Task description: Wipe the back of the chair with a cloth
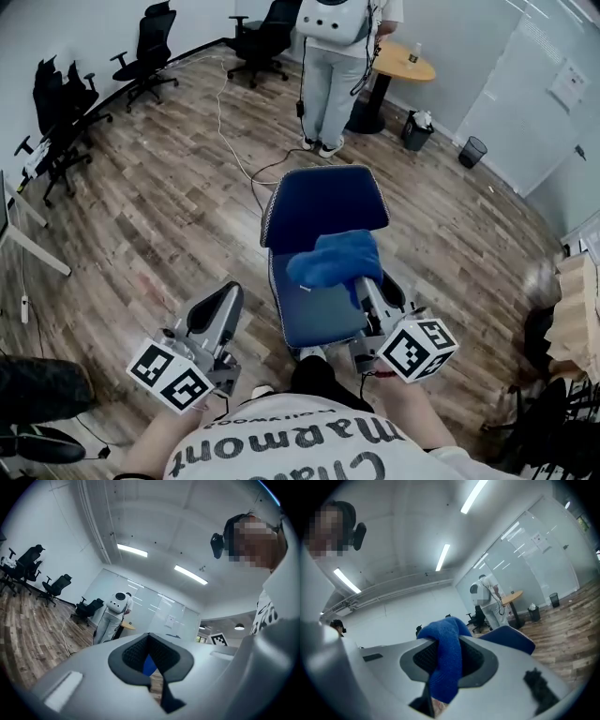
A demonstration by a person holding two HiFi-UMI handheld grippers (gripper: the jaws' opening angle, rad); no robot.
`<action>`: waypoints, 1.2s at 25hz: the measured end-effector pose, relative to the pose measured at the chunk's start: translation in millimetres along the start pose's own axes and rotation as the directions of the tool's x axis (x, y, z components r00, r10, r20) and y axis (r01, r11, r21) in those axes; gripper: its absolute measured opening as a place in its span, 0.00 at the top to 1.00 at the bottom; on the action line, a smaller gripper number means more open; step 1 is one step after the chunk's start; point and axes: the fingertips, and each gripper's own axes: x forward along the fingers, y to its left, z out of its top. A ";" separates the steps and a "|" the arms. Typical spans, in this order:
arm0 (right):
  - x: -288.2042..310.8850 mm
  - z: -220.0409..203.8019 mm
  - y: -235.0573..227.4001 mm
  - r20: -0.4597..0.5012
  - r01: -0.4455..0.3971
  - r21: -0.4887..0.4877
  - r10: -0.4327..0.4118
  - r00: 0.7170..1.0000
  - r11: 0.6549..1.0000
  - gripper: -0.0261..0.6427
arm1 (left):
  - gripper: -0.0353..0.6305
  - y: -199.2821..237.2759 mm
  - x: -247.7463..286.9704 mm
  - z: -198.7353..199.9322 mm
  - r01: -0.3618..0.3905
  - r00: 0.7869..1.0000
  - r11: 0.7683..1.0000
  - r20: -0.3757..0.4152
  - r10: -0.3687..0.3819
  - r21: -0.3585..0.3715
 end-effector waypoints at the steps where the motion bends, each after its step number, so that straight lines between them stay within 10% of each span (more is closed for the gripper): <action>1: -8.8 -4.6 8.7 0.008 0.011 0.000 -0.011 1.000 1.000 0.80 | 0.93 1.3 -12.4 -0.3 0.003 1.000 1.000 -0.010 -0.003 0.005; 30: -119.7 -12.4 -14.8 -0.055 0.183 -0.095 -0.188 0.981 0.979 0.81 | 0.93 -40.7 -44.5 -19.7 -0.042 0.999 0.999 0.034 0.042 0.001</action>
